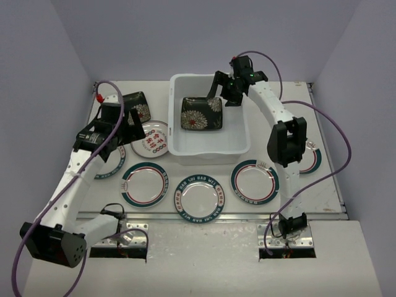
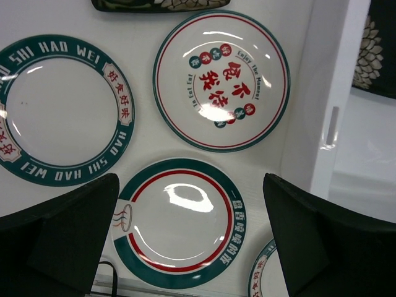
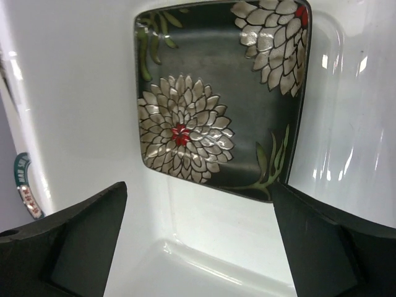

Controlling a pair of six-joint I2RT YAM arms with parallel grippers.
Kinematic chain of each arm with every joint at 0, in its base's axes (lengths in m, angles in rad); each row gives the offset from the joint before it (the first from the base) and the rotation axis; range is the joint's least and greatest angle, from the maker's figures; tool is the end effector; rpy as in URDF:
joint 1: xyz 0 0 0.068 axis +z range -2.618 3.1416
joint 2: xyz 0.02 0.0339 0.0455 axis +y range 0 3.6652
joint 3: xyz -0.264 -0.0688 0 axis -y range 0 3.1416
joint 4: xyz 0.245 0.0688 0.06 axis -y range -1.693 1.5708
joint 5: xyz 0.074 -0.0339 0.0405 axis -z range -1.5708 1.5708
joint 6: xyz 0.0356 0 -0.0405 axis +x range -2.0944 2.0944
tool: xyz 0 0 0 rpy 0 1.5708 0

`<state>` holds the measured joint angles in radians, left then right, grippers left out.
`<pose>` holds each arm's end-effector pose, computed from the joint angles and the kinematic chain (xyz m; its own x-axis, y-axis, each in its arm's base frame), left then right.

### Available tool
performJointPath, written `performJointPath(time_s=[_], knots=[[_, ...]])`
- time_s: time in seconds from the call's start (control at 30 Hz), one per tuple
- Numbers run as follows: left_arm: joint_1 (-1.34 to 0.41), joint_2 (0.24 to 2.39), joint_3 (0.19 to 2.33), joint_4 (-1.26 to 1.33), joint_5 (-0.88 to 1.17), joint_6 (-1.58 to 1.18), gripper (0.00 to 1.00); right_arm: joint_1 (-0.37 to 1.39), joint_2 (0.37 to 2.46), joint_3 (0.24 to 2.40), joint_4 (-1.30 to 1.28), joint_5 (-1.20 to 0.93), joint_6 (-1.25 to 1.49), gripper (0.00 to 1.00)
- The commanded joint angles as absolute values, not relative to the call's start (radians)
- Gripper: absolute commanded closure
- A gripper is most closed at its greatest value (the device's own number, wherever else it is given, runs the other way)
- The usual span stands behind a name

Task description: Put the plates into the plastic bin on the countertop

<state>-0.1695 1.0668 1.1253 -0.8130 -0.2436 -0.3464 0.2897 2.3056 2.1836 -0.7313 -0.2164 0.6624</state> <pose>0.2111 -0.0274 0.3445 -0.6318 -0.2262 -0.7414 -0.2382 0.9669 -0.0920 0.4952 0.1556 0.2572 -0.8242 0.3811 -0.4190 0.1174 0.8386 0.5319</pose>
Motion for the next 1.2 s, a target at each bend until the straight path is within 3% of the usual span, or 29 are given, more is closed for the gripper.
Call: performJointPath(time_s=[0.0, 0.13, 0.27, 0.3, 0.33, 0.47, 0.6, 0.93, 1.17], knots=[[-0.118, 1.182, 1.181, -0.805, -0.28, -0.424, 0.0, 0.291, 2.136, 2.247, -0.722, -0.21, 0.604, 0.01], [0.115, 1.383, 1.322, -0.807, -0.18, -0.434, 0.0, 0.299, 1.957, 2.176, -0.809, -0.245, 0.505, 0.01], [0.19, 1.597, 1.495, -0.824, -0.21, -0.466, 0.0, 0.295, 1.735, 1.835, -0.784, -0.425, 0.46, 0.01], [0.202, 1.636, 1.518, -0.813, -0.21, -0.466, 0.0, 0.296, 1.688, 1.832, -0.784, -0.426, 0.46, 0.01], [0.226, 1.711, 1.559, -0.783, -0.227, -0.468, 0.0, 0.298, 1.589, 1.678, -0.672, -0.583, 0.478, 0.01], [0.294, 1.906, 1.66, -0.673, -0.058, -0.421, 0.01, 0.297, 1.389, 1.304, -0.465, -0.796, 0.595, 0.01], [0.359, 2.122, 1.85, -0.668, 0.096, -0.384, 0.04, 0.298, 1.292, 1.117, -0.34, -0.976, 0.621, 0.01], [0.408, 2.321, 1.903, -0.608, 0.237, -0.31, 0.09, 0.327, 1.261, 1.122, -0.276, -1.046, 0.595, 0.01], [0.41, 2.446, 1.982, -0.626, 0.412, -0.296, 0.34, 0.327, 1.279, 1.143, -0.262, -1.077, 0.606, 0.01]])
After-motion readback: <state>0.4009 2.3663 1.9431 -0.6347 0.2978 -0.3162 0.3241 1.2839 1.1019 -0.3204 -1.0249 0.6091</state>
